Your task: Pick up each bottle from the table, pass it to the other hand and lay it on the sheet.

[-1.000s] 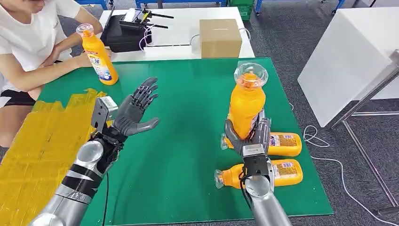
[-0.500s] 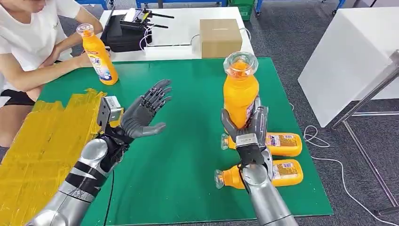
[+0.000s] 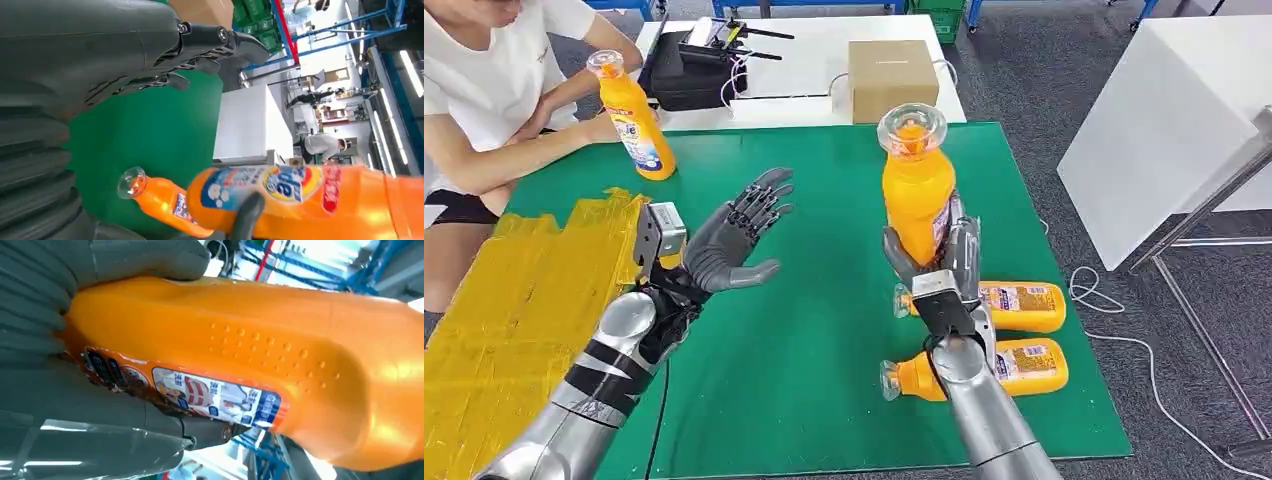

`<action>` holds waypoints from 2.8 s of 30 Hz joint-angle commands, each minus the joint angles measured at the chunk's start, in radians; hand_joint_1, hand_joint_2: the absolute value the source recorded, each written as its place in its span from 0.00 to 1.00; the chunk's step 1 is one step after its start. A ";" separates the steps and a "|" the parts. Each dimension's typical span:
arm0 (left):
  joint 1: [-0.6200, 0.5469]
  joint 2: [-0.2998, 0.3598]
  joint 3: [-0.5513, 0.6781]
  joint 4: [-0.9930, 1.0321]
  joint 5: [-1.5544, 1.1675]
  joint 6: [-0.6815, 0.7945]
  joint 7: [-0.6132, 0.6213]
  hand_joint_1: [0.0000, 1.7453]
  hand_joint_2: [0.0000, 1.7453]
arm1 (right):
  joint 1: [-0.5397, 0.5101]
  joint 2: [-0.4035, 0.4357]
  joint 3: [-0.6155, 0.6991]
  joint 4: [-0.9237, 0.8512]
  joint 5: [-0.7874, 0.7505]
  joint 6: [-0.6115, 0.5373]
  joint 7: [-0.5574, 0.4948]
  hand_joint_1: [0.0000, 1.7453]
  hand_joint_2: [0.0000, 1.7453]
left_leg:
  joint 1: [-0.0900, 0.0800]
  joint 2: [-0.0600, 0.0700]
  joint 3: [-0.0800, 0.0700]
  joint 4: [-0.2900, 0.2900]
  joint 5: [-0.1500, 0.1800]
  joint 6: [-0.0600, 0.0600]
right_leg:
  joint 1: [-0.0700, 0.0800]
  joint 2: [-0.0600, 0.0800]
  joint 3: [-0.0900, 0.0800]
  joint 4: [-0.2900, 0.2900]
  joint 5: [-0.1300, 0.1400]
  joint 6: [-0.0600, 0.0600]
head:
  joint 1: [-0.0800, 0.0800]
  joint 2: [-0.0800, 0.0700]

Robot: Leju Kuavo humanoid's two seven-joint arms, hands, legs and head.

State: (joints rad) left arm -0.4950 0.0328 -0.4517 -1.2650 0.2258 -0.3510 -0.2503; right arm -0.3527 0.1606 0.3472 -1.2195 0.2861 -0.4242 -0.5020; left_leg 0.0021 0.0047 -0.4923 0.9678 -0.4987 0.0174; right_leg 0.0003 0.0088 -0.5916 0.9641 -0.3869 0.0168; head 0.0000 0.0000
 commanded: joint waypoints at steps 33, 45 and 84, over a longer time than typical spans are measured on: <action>-0.090 -0.050 -0.026 0.150 0.034 0.036 -0.032 0.00 1.00 | -0.127 0.075 0.444 0.296 0.214 0.128 0.042 1.00 1.00 | 0.001 -0.004 0.001 0.000 -0.001 -0.001 | 0.002 -0.004 0.001 0.000 -0.001 0.000 | 0.000 0.000; -0.064 -0.076 0.027 0.144 0.040 0.103 -0.042 1.00 1.00 | -0.119 0.065 0.451 0.289 0.186 0.106 0.062 1.00 1.00 | 0.001 -0.003 0.001 0.000 -0.001 -0.001 | 0.002 -0.003 0.002 -0.001 -0.001 0.001 | 0.000 0.000; -0.077 0.010 0.173 0.163 -1.097 0.992 0.045 1.00 1.00 | 0.200 -0.114 0.228 -0.523 -0.005 -0.048 -0.018 0.00 1.00 | 0.002 -0.004 0.002 0.000 -0.002 -0.002 | 0.003 -0.005 0.003 -0.001 -0.002 0.001 | 0.000 0.000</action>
State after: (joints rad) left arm -0.4968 0.0011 -0.3044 -1.2177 -0.4201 0.4902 -0.3742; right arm -0.1852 0.1221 0.6062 -1.5603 0.2838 -0.4608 -0.5142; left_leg 0.0023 0.0018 -0.4946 0.9679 -0.4991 0.0163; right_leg 0.0012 0.0060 -0.5937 0.9640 -0.3872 0.0168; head 0.0000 0.0000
